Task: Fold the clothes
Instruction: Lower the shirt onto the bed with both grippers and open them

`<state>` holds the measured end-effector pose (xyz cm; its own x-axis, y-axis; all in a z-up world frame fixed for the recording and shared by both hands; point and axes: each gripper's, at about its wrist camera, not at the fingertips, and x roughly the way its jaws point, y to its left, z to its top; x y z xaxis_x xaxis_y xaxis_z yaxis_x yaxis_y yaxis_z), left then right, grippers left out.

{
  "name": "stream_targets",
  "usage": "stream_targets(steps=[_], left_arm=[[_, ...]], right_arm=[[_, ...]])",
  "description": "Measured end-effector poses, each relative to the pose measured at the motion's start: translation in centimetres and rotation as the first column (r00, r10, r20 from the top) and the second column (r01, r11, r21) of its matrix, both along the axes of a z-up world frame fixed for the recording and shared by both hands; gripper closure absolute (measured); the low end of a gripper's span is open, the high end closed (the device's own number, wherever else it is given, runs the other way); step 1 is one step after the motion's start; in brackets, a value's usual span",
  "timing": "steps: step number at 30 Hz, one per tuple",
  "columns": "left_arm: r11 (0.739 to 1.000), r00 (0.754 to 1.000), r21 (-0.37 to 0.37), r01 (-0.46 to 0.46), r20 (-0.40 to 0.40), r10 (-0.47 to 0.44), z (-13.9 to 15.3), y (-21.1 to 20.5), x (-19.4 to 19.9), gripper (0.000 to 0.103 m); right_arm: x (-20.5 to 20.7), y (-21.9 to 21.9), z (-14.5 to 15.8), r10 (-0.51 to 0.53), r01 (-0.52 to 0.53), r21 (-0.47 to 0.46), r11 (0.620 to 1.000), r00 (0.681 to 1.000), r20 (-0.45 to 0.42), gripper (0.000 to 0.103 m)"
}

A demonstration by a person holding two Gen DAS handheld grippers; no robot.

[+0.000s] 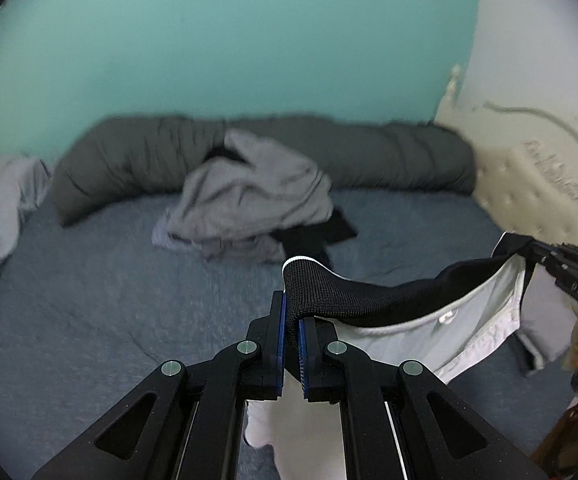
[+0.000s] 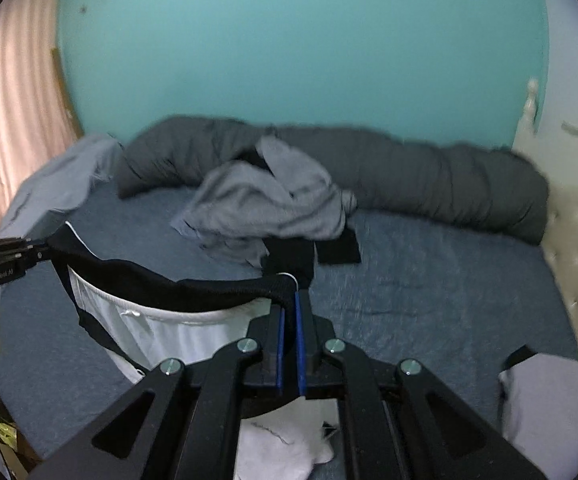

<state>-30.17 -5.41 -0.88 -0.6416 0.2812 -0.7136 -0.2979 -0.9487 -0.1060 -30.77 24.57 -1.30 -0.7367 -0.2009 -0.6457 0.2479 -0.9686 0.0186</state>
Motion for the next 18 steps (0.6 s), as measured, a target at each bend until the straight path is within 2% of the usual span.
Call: stream_targets(steps=[3, 7, 12, 18], left_arm=[[1.000, 0.997, -0.001, -0.007, 0.072, 0.007, -6.2, 0.8, -5.3, 0.097], [1.000, 0.992, -0.007, -0.010, 0.126, 0.011, -12.0, 1.9, -10.4, 0.097], [0.999, 0.983, -0.030, -0.014, 0.184, 0.019, -17.9, 3.1, -16.2, 0.097], [0.999, 0.967, -0.046, -0.019, 0.253, 0.030, -24.1, 3.9, -20.6, 0.097]], right_arm=[[-4.5, 0.2, -4.5, -0.017, 0.016, 0.013, 1.000, 0.998, 0.054, 0.099], [-10.6, 0.4, -10.5, -0.039, 0.036, 0.031, 0.999, 0.991, 0.125, 0.099], [-16.4, 0.7, -16.4, -0.057, 0.053, 0.024, 0.998, 0.980, 0.190, 0.099], [-20.5, 0.9, -22.4, -0.063, 0.059, 0.024, 0.998, 0.966, 0.249, 0.099]])
